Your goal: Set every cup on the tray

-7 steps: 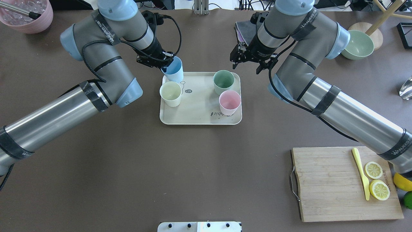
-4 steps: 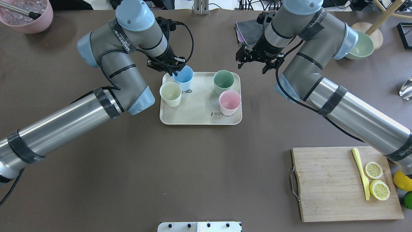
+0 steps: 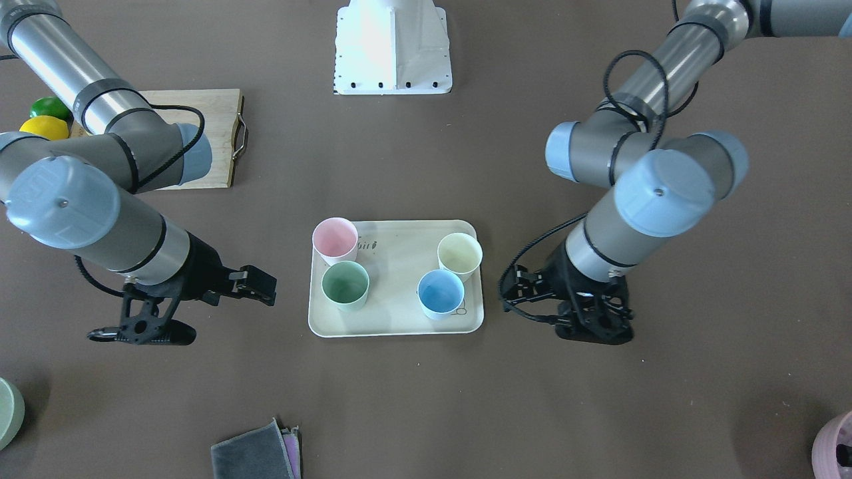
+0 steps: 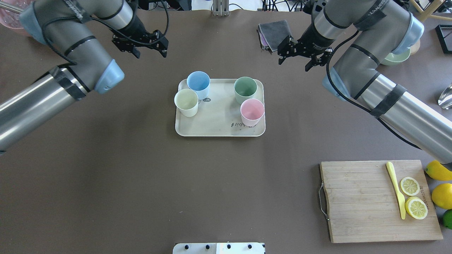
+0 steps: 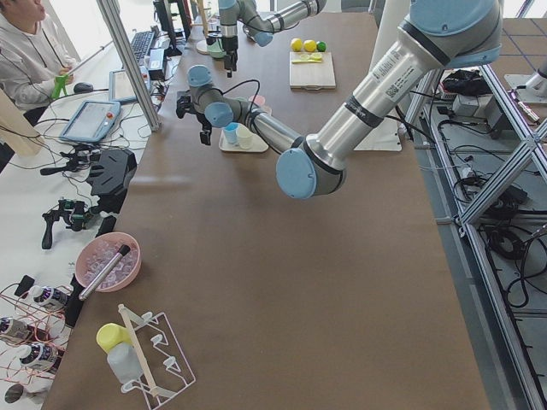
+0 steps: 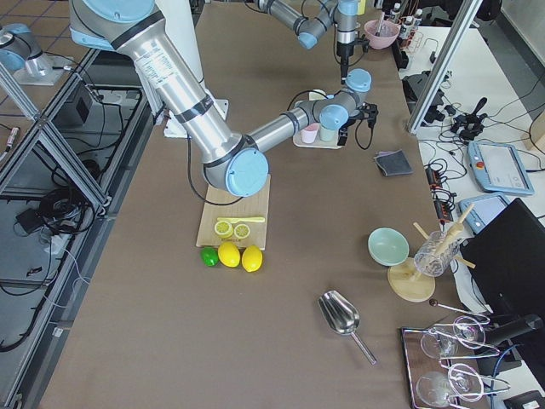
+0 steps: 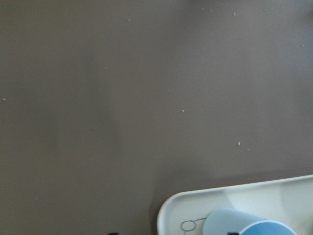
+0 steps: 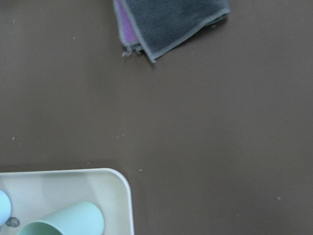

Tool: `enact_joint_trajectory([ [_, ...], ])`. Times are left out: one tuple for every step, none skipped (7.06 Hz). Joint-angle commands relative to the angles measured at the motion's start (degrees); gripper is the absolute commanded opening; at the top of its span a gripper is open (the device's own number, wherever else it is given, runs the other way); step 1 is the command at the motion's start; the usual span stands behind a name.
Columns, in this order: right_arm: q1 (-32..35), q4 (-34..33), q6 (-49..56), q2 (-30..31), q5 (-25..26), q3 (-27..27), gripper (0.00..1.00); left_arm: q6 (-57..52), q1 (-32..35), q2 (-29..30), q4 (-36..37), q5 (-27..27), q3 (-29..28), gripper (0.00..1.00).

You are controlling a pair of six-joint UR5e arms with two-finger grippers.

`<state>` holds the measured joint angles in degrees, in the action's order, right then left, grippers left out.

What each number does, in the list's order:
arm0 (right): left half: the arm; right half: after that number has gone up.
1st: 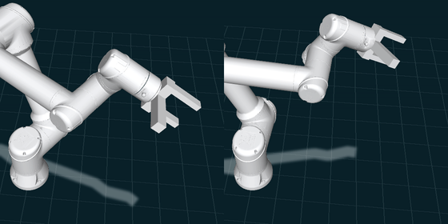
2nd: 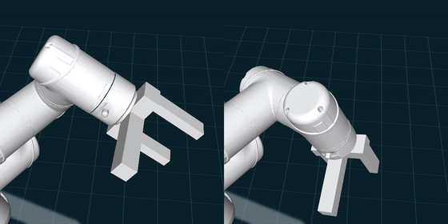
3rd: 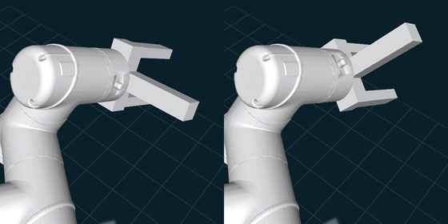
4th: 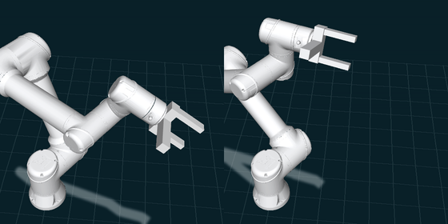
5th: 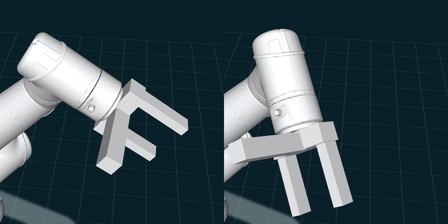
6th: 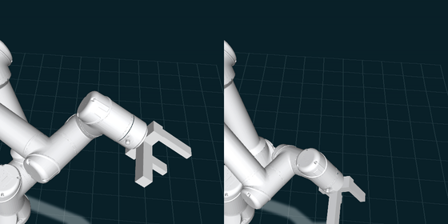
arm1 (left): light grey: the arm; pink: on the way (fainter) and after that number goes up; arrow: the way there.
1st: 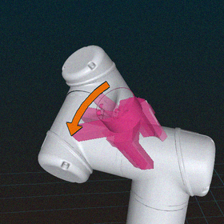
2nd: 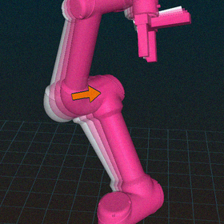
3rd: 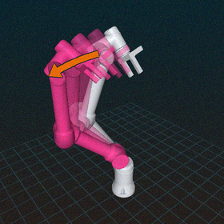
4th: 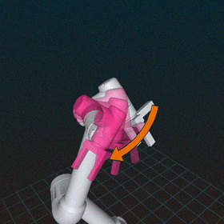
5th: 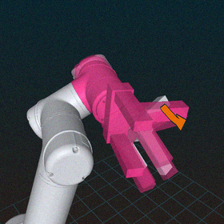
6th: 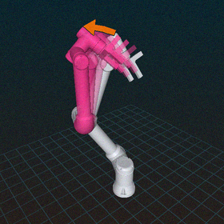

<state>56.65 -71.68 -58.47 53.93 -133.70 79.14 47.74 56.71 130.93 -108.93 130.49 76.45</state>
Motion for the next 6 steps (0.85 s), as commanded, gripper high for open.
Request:
enact_joint_trajectory([
  [8.8,-0.1,13.1,8.2,-3.2,2.3,1.0,-14.2,8.6,-14.3,1.4,3.3,9.8,0.98],
  [12.8,-0.1,21.1,12.3,-3.8,2.3,1.0,-24.8,13.6,-18.1,2.7,3.4,10.0,0.98],
  [17.0,-0.2,27.4,16.3,-3.9,2.3,1.0,-33.0,18.0,-20.0,6.8,3.5,11.1,0.98],
  [20.6,-0.2,32.6,19.5,-4.1,2.3,1.0,-40.7,21.4,-20.6,13.2,3.5,12.6,0.98],
  [24.0,-0.4,37.3,22.2,-4.7,2.2,1.0,-46.8,24.0,-22.5,18.7,3.3,15.7,0.98],
  [27.1,-3.1,39.5,22.4,-6.5,2.2,1.0,-50.1,26.5,-25.0,22.6,3.2,19.0,0.98],
])
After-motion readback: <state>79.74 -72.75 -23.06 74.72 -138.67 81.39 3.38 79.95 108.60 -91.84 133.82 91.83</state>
